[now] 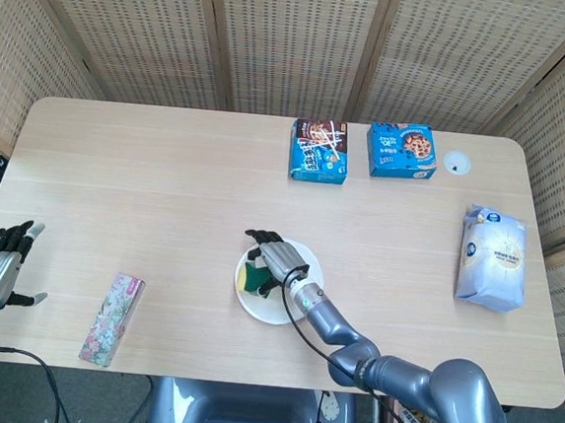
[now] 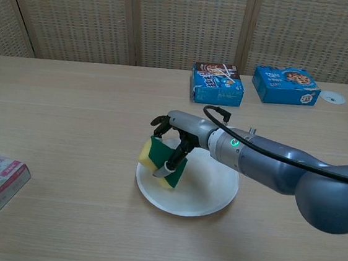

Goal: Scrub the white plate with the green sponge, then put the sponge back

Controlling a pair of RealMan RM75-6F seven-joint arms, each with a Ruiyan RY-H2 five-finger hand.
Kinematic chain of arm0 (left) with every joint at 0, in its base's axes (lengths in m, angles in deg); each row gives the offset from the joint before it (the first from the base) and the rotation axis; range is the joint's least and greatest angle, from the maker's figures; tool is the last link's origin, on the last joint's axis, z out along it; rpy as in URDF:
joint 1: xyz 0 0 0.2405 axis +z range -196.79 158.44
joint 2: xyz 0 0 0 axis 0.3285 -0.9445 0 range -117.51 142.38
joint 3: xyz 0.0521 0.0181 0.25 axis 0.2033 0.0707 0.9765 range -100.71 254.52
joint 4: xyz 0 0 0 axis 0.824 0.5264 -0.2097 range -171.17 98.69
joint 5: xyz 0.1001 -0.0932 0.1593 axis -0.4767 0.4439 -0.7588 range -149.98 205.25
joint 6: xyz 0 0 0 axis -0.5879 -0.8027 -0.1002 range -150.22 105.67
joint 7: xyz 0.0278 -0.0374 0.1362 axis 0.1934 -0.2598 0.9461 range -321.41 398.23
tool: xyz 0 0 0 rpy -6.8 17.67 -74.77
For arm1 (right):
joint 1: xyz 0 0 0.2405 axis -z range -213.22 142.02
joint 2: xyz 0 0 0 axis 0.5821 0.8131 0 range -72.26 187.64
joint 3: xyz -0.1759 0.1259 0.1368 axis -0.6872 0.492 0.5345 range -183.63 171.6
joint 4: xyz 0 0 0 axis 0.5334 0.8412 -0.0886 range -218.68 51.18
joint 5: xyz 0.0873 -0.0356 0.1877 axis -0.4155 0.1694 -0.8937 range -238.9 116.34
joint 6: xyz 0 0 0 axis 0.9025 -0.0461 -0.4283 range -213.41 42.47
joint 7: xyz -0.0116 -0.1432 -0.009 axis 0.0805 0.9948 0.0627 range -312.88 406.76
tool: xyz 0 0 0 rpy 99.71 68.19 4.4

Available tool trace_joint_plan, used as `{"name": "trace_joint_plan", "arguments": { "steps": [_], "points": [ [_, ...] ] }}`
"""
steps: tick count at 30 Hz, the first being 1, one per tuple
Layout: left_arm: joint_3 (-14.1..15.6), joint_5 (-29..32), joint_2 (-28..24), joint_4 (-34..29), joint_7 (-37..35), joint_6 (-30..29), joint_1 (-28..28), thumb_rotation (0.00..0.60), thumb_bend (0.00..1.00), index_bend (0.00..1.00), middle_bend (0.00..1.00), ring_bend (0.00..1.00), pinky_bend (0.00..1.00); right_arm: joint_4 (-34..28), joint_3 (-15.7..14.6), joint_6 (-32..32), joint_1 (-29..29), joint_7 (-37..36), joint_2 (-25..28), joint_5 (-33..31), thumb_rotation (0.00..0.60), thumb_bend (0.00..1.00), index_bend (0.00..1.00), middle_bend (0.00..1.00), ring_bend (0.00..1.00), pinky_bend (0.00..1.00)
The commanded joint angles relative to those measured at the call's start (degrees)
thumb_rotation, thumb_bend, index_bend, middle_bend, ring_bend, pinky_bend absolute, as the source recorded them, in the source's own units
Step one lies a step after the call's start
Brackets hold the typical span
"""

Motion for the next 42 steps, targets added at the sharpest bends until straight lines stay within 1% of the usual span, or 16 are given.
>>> {"name": "trace_joint_plan", "arguments": {
  "steps": [1,7,15,19,25,29,32,37,42],
  "points": [
    [0.0,0.1,0.0,0.1,0.1,0.1,-0.1,0.600,0.00,0.00,0.00,0.00,0.00,1.8,-0.3,-1.0,0.4,-1.5,-0.7,0.6,0.600,0.42,0.65,0.04,0.00,0.00],
    [0.0,0.4,0.2,0.2,0.2,0.4,-0.2,0.600,0.00,0.00,0.00,0.00,0.00,4.8,-0.5,-2.5,0.8,-3.0,-1.9,1.2,0.600,0.42,0.66,0.04,0.00,0.00],
    [0.0,0.5,0.2,0.2,0.3,0.7,-0.3,0.600,0.00,0.00,0.00,0.00,0.00,7.1,-1.1,-3.0,0.9,-3.6,-2.8,3.2,0.600,0.42,0.66,0.04,0.00,0.00],
    [0.1,0.5,0.2,0.2,0.3,0.6,-0.3,0.600,0.00,0.00,0.00,0.00,0.00,5.2,-0.5,-2.1,1.0,-4.8,-1.8,4.4,0.600,0.42,0.66,0.03,0.00,0.00],
    [0.2,0.2,0.2,0.0,0.3,0.5,-0.3,0.600,0.00,0.00,0.00,0.00,0.00,0.1,0.7,1.5,0.9,-5.7,1.1,7.4,0.600,0.42,0.66,0.03,0.00,0.00],
    [0.3,0.0,0.1,-0.2,0.3,0.3,-0.2,0.600,0.00,0.00,0.00,0.00,0.00,-2.8,1.5,1.9,0.9,-5.7,2.9,7.4,0.600,0.42,0.66,0.03,0.00,0.00],
    [0.4,-0.2,0.0,-0.3,0.2,0.2,-0.2,0.600,0.00,0.00,0.00,0.00,0.00,-3.6,1.6,1.9,1.1,-5.0,3.5,7.1,0.600,0.42,0.66,0.03,0.00,0.00],
    [0.4,-0.3,0.0,-0.3,0.2,0.2,-0.1,0.600,0.00,0.00,0.00,0.00,0.00,-1.8,1.2,0.7,1.3,-3.7,3.0,5.6,0.600,0.42,0.66,0.03,0.00,0.00],
    [0.4,0.0,0.0,-0.1,0.2,0.4,-0.2,0.600,0.00,0.00,0.00,0.00,0.00,2.4,0.1,-0.9,1.7,-2.4,1.1,4.6,0.600,0.42,0.66,0.03,0.00,0.00]
  ]
}}
